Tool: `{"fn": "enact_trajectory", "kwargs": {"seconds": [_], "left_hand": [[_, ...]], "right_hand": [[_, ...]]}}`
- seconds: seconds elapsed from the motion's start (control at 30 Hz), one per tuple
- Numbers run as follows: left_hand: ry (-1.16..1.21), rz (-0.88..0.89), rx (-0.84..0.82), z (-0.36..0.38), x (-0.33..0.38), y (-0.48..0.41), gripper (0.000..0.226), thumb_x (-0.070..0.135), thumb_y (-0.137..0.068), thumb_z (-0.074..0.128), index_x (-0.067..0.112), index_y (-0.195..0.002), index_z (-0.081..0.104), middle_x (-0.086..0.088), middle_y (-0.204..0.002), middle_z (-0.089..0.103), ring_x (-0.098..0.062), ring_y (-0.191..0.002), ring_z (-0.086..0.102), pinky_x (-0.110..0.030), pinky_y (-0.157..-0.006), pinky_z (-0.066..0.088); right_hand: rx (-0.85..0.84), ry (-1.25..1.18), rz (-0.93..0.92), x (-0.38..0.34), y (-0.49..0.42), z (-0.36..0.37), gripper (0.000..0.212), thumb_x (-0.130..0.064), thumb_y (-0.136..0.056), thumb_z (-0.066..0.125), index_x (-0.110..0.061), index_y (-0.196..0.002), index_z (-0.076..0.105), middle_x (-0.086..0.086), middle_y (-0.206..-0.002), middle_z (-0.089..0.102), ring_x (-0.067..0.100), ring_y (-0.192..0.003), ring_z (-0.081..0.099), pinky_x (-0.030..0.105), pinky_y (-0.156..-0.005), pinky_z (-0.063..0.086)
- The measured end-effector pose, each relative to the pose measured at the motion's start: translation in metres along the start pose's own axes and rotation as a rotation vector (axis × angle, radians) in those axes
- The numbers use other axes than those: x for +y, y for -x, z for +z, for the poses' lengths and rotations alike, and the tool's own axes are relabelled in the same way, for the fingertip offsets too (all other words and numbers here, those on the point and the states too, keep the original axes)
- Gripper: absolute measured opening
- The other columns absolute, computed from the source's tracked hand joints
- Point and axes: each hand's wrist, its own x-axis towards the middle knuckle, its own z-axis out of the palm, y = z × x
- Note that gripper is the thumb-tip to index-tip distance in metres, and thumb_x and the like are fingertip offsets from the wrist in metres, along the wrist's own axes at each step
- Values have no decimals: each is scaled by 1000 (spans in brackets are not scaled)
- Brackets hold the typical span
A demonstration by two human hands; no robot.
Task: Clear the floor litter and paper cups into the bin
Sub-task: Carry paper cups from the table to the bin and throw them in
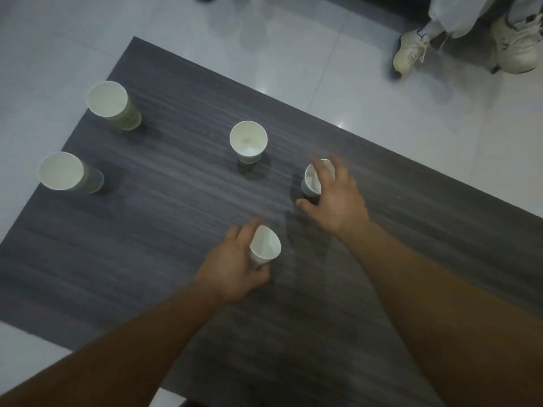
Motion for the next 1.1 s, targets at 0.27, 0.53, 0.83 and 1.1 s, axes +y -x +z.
{"fn": "enact_trajectory", "kwargs": {"seconds": [0.27,0.53,0.83,1.1], "left_hand": [[-95,43,99,-32,13,31,81,35,-70,77,22,-141,39,-1,-133,48,-22,-118,49,-32,-94,42],[-129,138,9,-87,53,99,87,30,-70,73,24,-146,31,-5,-133,38,-29,-108,55,-34,-84,48],[-223,364,-85,-135,118,198,78,30,-72,72,19,-141,36,-4,-135,36,-29,-108,55,-33,-86,47],[-371,747,-243,-80,213,281,81,30,-76,70,23,-146,31,-3,-134,38,-23,-117,48,-30,-95,43]], "right_hand": [[3,-146,161,-13,120,21,60,-33,-80,71,-12,-130,44,7,-126,43,31,-112,50,37,-87,45],[106,-360,326,-68,248,-31,71,-41,-85,67,-33,-146,32,-3,-135,38,18,-118,46,34,-91,46],[270,-339,456,-116,384,-89,65,-34,-85,64,-27,-144,38,2,-138,36,23,-121,41,27,-92,37],[473,-409,687,-91,508,-94,66,-39,-84,62,-29,-144,37,-3,-140,35,23,-123,43,32,-96,41]]}}
